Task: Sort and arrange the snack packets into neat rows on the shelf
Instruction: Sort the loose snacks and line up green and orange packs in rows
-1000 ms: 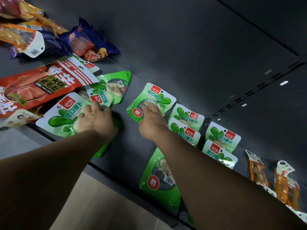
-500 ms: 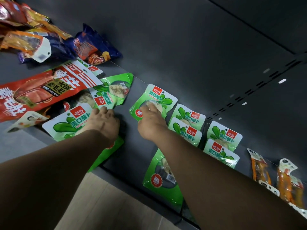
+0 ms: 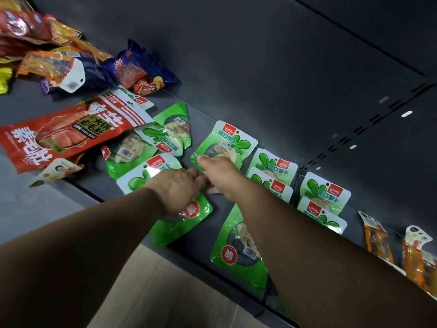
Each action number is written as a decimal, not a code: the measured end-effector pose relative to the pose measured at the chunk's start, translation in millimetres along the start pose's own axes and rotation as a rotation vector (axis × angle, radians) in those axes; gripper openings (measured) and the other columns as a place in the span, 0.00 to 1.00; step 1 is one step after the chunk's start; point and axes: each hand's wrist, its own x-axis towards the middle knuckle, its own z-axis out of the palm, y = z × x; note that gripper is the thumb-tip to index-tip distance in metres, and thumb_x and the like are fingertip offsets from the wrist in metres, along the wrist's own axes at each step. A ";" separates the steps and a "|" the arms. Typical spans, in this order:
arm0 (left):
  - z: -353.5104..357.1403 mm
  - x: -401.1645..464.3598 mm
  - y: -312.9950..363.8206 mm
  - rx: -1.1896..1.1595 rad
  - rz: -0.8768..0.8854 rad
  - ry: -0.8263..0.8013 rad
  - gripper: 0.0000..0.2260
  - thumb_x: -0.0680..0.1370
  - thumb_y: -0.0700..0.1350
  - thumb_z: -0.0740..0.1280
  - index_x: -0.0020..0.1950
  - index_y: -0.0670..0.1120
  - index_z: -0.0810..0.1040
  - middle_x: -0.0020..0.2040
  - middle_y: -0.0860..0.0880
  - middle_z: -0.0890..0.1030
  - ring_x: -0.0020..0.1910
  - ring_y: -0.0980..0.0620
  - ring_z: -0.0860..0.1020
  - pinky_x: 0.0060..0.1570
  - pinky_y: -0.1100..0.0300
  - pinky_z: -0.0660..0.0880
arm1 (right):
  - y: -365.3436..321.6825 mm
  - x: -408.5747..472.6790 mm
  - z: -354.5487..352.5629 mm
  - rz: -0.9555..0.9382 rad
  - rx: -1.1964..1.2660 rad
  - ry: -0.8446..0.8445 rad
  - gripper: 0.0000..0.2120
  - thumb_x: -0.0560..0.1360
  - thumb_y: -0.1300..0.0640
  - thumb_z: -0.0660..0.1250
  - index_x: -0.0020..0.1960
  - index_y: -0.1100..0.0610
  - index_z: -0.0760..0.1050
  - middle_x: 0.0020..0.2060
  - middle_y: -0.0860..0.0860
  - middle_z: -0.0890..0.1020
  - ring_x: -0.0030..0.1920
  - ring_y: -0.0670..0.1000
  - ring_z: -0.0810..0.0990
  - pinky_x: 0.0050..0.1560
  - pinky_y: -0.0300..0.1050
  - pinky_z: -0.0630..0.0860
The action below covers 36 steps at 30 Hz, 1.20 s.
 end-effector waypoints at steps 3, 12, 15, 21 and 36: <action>-2.4 2.5 12.2 -0.019 0.081 0.042 0.25 0.78 0.41 0.60 0.74 0.49 0.58 0.69 0.45 0.65 0.61 0.47 0.72 0.55 0.55 0.71 | 3.5 0.4 -6.0 0.106 0.107 -0.026 0.17 0.78 0.43 0.61 0.53 0.56 0.74 0.43 0.53 0.77 0.41 0.52 0.76 0.43 0.47 0.77; -10.4 -4.5 18.9 0.012 0.227 0.096 0.19 0.81 0.43 0.54 0.73 0.48 0.61 0.68 0.47 0.66 0.63 0.48 0.69 0.57 0.55 0.67 | 14.3 -4.1 -20.6 0.218 0.165 -0.221 0.11 0.76 0.45 0.66 0.44 0.53 0.76 0.39 0.48 0.80 0.41 0.49 0.78 0.44 0.43 0.73; -11.9 -6.6 18.5 0.005 0.235 0.091 0.19 0.81 0.42 0.54 0.72 0.47 0.62 0.68 0.45 0.67 0.62 0.46 0.70 0.58 0.53 0.68 | 13.3 -5.0 -22.0 0.222 0.168 -0.233 0.13 0.75 0.43 0.66 0.43 0.52 0.76 0.40 0.47 0.81 0.42 0.48 0.78 0.41 0.43 0.72; -11.4 -9.4 20.2 -0.039 0.223 0.116 0.17 0.82 0.42 0.54 0.71 0.47 0.64 0.66 0.45 0.68 0.60 0.46 0.71 0.58 0.54 0.69 | 7.8 -12.4 -21.4 0.226 0.188 -0.215 0.17 0.74 0.38 0.64 0.42 0.53 0.75 0.37 0.47 0.79 0.39 0.47 0.78 0.36 0.40 0.73; -21.5 -2.2 -13.9 -0.087 0.087 0.367 0.11 0.69 0.36 0.71 0.51 0.37 0.80 0.40 0.39 0.77 0.35 0.38 0.78 0.30 0.53 0.75 | 18.0 -12.1 -35.2 0.197 0.334 -0.050 0.19 0.82 0.46 0.53 0.46 0.58 0.74 0.45 0.55 0.80 0.49 0.54 0.79 0.55 0.52 0.74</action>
